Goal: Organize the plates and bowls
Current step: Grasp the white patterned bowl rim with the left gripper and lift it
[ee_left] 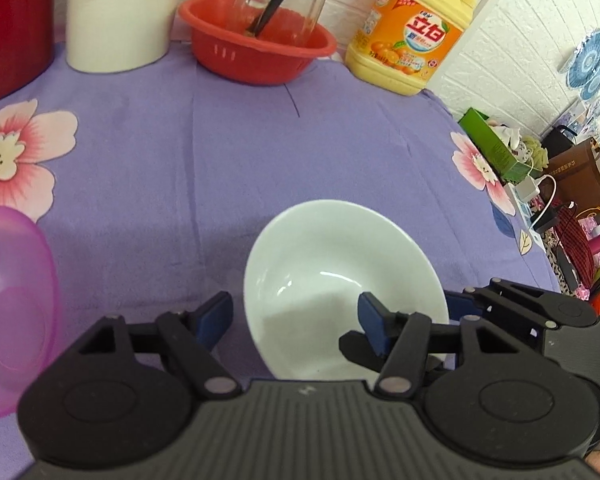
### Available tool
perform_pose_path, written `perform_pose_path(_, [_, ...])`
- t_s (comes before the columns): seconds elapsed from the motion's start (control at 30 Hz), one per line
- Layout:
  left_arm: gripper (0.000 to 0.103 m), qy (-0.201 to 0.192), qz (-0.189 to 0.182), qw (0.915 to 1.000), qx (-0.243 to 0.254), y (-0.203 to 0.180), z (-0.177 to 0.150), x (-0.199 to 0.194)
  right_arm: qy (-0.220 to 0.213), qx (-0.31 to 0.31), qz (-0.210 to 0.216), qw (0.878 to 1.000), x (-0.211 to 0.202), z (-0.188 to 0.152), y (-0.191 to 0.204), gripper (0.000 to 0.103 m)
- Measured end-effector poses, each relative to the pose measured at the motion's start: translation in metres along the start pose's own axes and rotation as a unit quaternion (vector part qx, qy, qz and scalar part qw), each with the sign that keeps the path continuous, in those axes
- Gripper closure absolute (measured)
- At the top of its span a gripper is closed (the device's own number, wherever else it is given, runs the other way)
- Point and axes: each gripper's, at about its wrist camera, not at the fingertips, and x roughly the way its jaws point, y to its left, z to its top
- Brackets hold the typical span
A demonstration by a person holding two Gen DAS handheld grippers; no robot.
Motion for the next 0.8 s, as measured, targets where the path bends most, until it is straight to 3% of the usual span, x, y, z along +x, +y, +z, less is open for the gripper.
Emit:
perform_pose_path(0.03, [0.047,-0.002,0.005,1.0000,0.005,-0.002,-0.001,0.000,0.002,0.003,0.002,1.000,0.001,-0.001,-0.001,0.007])
perform_pose_path(0.07, [0.055,-0.004,0.010,0.9999,0.006,-0.003,-0.002,-0.001,0.002,0.006,0.006,1.000,0.002,-0.002,-0.003,0.018])
perform_pose_path(0.1, [0.061,-0.005,0.011,0.9999,0.005,-0.003,-0.003,-0.001,0.003,0.004,0.010,1.000,0.003,-0.003,-0.002,0.037])
perform_pose_path(0.13, [0.070,-0.005,0.005,1.0000,-0.006,-0.002,-0.003,0.000,0.001,0.001,0.015,1.000,0.004,-0.003,-0.001,0.044])
perform_pose_path(0.17, [0.071,-0.003,0.001,0.9998,-0.021,-0.003,-0.002,0.000,-0.002,-0.003,0.012,1.000,0.003,-0.003,0.003,0.045])
perform_pose_path(0.27, [0.072,-0.009,0.034,0.9993,-0.011,-0.016,-0.003,-0.002,-0.003,-0.027,-0.009,1.000,0.000,-0.002,0.015,0.045])
perform_pose_path(0.5, [0.072,-0.004,-0.004,0.9996,-0.028,-0.035,-0.012,-0.028,-0.005,-0.024,-0.009,1.000,-0.038,-0.007,0.013,0.039])
perform_pose_path(0.8, [0.072,-0.006,-0.036,0.9984,-0.043,-0.078,-0.071,-0.083,-0.007,-0.012,-0.007,1.000,-0.109,-0.049,0.025,0.038])
